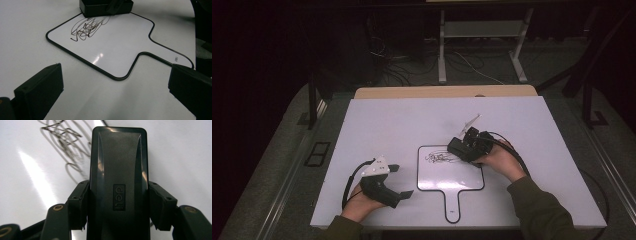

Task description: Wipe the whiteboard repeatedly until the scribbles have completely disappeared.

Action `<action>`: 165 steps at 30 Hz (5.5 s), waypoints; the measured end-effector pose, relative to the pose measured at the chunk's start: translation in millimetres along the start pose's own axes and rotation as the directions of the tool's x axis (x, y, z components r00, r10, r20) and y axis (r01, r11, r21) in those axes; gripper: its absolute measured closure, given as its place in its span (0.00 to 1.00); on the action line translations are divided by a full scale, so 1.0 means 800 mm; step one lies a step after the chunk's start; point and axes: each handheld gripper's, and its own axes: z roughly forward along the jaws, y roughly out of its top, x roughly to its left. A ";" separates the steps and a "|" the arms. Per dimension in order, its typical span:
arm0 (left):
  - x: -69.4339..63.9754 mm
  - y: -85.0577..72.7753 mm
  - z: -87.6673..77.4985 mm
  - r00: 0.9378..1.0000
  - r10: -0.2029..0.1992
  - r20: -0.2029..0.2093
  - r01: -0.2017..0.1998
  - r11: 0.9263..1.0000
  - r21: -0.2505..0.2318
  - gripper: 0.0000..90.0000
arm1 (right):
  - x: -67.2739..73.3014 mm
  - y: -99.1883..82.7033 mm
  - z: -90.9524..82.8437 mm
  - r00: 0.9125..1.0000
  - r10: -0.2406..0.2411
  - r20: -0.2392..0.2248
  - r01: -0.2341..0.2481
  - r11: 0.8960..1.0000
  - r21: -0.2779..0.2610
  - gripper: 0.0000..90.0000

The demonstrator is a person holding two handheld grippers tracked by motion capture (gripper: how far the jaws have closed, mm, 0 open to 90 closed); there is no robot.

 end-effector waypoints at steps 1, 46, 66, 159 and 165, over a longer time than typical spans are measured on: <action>0.000 0.000 0.000 1.000 0.001 0.001 -0.001 1.000 0.000 0.00 | 0.003 0.000 0.000 1.000 -0.001 -0.004 0.001 1.000 0.001 0.43; 0.000 0.000 0.002 1.000 0.002 0.002 -0.002 1.000 0.003 0.00 | -0.027 -0.017 -0.008 0.994 0.058 0.090 -0.060 0.998 0.016 0.43; 0.000 0.000 0.001 1.000 0.003 0.002 -0.003 1.000 0.001 0.00 | -0.024 -0.017 -0.009 0.994 0.058 0.093 -0.060 0.998 0.023 0.43; 0.001 0.000 0.001 1.000 -0.011 0.012 0.011 1.000 -0.008 0.00 | 0.052 0.076 0.028 0.989 -0.144 -0.039 0.147 0.986 0.076 0.43; 0.001 0.000 0.001 1.000 -0.014 0.013 0.014 1.000 -0.011 0.00 | 0.033 0.068 0.025 0.994 -0.113 -0.006 0.113 0.990 0.083 0.43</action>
